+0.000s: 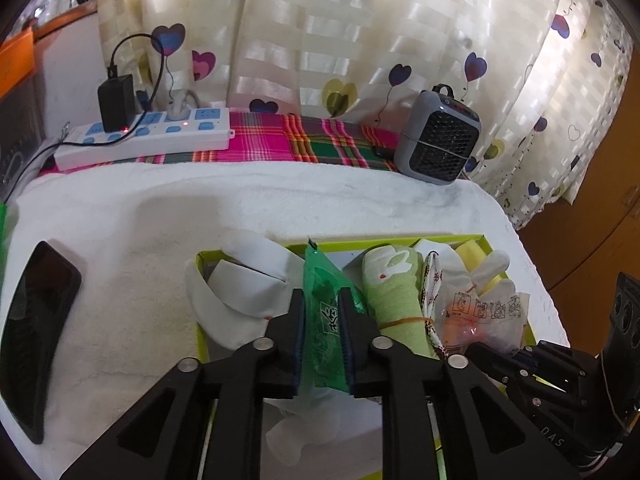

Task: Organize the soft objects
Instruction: 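Open the left tool releasing the packet while the right tool releases the bag in the box, then move the left tool to the green cloth while the right tool moves toward the yellow sponge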

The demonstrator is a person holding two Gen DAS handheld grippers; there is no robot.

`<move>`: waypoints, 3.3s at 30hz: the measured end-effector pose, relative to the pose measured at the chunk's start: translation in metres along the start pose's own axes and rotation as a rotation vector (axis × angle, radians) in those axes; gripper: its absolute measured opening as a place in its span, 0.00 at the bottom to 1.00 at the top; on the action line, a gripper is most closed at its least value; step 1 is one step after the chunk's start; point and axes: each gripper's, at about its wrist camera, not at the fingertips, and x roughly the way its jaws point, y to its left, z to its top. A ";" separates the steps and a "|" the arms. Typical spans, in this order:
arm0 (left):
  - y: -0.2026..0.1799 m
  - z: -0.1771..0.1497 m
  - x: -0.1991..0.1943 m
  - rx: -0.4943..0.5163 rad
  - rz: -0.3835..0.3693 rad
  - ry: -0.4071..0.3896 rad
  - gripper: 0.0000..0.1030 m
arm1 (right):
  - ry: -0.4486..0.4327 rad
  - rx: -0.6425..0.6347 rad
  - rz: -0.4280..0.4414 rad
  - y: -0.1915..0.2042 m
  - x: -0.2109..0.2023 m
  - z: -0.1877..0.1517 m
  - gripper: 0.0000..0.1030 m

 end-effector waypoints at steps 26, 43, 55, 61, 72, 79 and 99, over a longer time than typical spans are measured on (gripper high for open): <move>-0.011 -0.009 -0.024 0.043 0.032 -0.041 0.30 | -0.024 0.074 -0.056 -0.014 -0.018 -0.010 0.56; -0.028 -0.038 -0.056 0.103 0.117 -0.083 0.34 | -0.090 0.081 -0.060 -0.007 -0.049 -0.023 0.56; -0.037 -0.066 -0.083 0.101 0.105 -0.103 0.38 | -0.131 0.087 -0.067 -0.002 -0.074 -0.039 0.56; -0.044 -0.081 -0.095 0.107 0.110 -0.118 0.38 | -0.151 0.114 -0.052 -0.003 -0.085 -0.049 0.57; -0.056 -0.105 -0.106 0.124 0.100 -0.125 0.38 | -0.171 0.114 -0.058 -0.001 -0.097 -0.065 0.57; -0.058 -0.115 -0.109 0.131 0.102 -0.120 0.38 | -0.186 0.118 -0.063 -0.001 -0.105 -0.074 0.57; -0.058 -0.138 -0.090 0.151 0.127 -0.061 0.41 | -0.186 0.178 -0.171 -0.051 -0.132 -0.101 0.63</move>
